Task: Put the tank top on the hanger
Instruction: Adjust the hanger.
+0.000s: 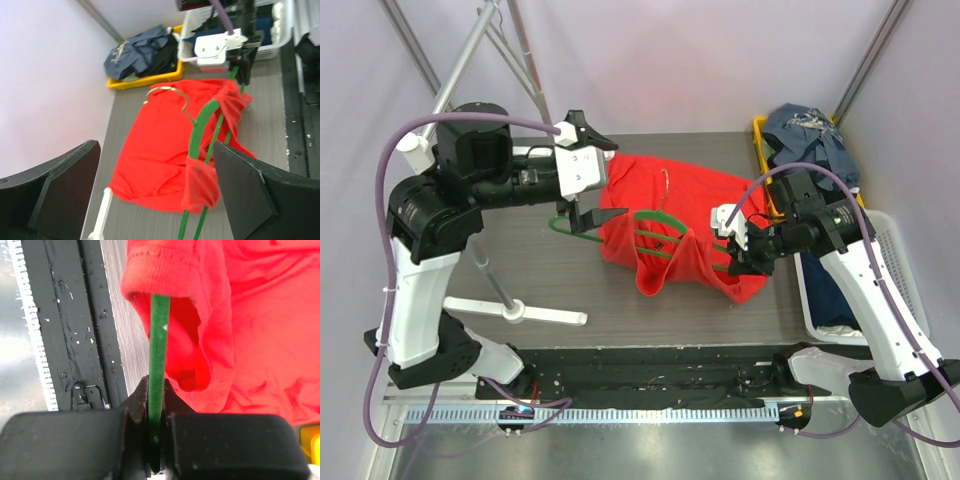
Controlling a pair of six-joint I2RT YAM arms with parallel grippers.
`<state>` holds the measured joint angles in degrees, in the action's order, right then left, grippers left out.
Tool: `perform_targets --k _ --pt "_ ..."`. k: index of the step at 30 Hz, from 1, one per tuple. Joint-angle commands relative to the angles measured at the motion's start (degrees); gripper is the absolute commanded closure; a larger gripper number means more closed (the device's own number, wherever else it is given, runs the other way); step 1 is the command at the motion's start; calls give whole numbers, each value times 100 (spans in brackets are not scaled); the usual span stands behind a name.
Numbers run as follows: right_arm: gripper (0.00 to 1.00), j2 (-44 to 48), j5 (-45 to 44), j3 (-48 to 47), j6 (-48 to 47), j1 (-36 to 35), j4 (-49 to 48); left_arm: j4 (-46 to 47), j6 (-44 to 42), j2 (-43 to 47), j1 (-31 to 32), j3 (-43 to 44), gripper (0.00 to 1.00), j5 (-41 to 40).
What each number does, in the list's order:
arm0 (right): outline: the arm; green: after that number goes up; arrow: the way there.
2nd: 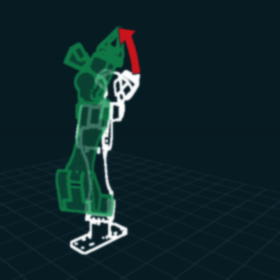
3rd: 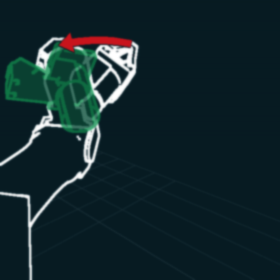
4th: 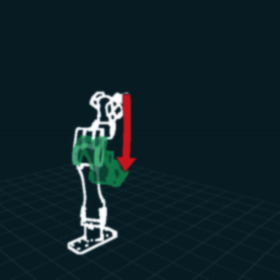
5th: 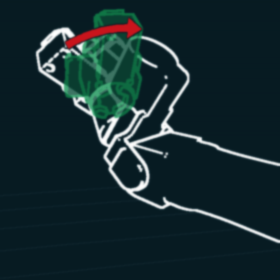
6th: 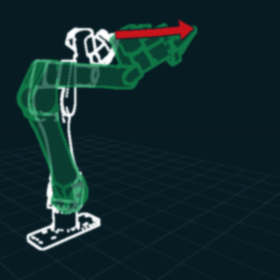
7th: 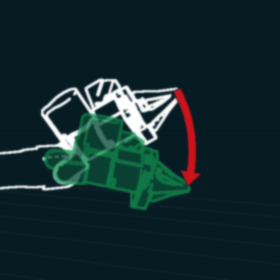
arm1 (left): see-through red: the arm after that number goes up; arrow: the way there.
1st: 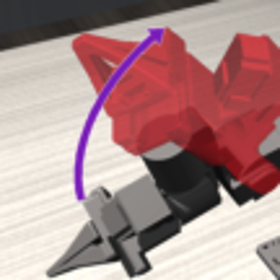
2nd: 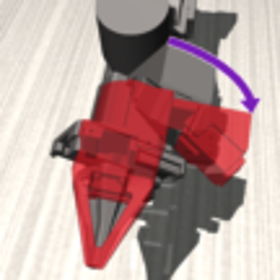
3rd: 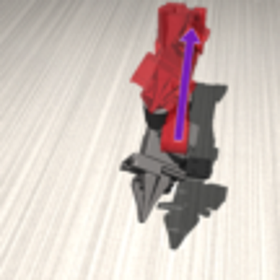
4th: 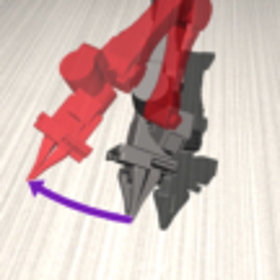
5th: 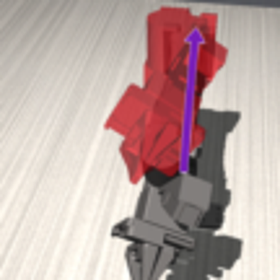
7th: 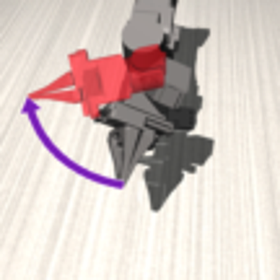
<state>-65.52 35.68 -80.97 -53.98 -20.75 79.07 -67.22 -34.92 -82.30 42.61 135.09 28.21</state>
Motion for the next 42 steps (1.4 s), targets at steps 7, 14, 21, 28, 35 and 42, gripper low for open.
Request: perform_targets --k 7,14,21,28,35,42 --pt "99 118 545 2 -122 -104 258 121 -173 -892 -25 96 0 1616" --pt "99 241 519 160 -104 -113 232 244 11 -1130 -25 246 0 1794" --pt "99 364 369 327 106 -104 -136 253 134 -1069 -25 115 16 1846" --pt "99 373 229 301 308 -113 -392 174 125 -972 -25 -70 24 1881" --pt "99 408 115 301 528 -113 -655 218 160 -946 -25 -158 36 1802" --pt "99 452 53 310 607 -113 -735 280 222 -910 -16 -246 66 1636"
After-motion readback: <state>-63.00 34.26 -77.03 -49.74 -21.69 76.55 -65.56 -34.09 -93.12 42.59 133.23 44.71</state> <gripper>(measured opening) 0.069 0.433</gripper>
